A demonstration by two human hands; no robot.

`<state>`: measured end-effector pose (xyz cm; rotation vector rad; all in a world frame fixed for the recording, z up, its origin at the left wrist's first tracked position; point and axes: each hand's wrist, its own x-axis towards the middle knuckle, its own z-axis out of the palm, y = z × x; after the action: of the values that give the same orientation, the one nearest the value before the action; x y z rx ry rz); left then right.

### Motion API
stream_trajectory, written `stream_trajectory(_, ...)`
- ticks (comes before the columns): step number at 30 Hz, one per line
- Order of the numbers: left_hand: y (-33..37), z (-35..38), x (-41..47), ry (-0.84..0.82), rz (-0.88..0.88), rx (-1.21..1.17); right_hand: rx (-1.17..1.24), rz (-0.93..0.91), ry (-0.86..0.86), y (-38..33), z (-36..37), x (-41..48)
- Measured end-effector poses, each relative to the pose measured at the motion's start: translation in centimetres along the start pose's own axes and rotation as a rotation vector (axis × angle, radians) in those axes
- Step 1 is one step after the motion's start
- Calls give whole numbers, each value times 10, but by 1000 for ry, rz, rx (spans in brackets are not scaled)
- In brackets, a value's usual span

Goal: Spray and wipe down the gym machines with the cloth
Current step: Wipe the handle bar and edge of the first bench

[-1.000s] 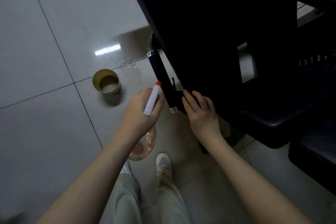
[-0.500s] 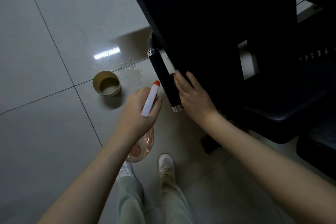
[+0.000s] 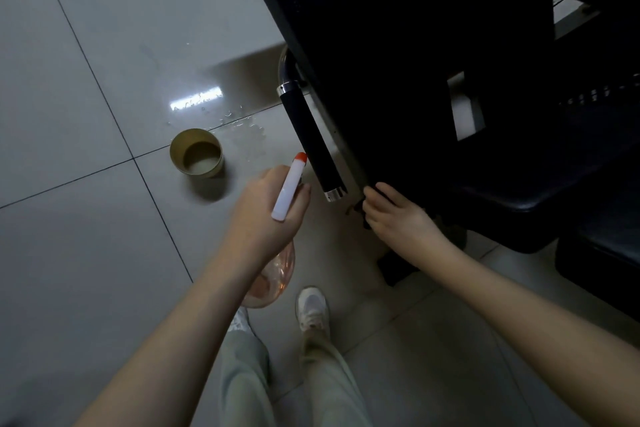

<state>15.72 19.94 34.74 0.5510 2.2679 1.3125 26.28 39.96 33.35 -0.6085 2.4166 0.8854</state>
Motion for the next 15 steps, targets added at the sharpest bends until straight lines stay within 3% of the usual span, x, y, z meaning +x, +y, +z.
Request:
stream_trajectory(8, 4, 5, 7, 18, 3, -20, 535, 548, 663, 12, -28, 14)
stream_trajectory(10, 7, 6, 11, 13, 11, -9, 517, 618, 652, 29, -36, 45)
stream_trajectory(13, 14, 3, 19, 8, 27, 1, 445, 594, 415, 33, -28, 68)
stream_trajectory(15, 16, -3, 26, 27, 28, -28, 435, 564, 422, 27, -15, 63)
